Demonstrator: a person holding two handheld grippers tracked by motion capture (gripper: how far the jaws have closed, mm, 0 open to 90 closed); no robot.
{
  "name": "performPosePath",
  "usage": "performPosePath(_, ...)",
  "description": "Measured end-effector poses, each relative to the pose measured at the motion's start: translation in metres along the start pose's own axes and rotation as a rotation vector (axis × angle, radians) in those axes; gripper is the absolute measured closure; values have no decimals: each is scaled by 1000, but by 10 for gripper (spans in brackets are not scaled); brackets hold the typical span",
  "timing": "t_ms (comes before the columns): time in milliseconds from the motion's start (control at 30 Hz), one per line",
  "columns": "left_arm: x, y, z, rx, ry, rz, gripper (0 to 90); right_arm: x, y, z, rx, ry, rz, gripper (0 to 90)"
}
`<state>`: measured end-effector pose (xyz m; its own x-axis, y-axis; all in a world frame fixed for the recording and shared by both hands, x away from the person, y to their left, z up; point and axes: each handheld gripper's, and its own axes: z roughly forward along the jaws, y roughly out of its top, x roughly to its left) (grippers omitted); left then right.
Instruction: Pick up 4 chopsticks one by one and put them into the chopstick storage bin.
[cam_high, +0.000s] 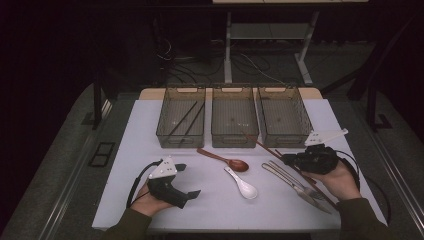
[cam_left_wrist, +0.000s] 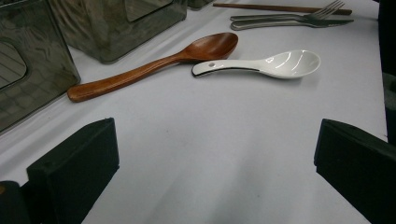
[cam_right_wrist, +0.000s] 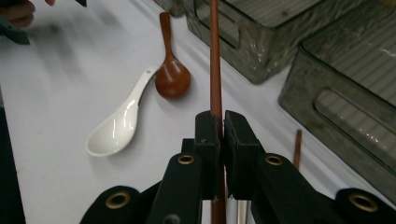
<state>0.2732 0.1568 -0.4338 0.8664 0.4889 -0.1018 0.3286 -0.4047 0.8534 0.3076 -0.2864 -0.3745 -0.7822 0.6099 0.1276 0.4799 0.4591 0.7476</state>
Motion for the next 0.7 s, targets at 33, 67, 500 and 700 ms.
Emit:
performPosePath(33,0,0,0,0,0,-1,0,0,2,2,-1,5,2,845)
performPosePath(67,0,0,0,0,0,-1,0,1,5,4,4,2,-1,845)
performPosePath(500,0,0,-1,8,12,11,0,6,27,22,4,1,-7,845)
performPosePath(700,-1,0,-1,2,14,6,0,9,39,35,28,-6,-20,844)
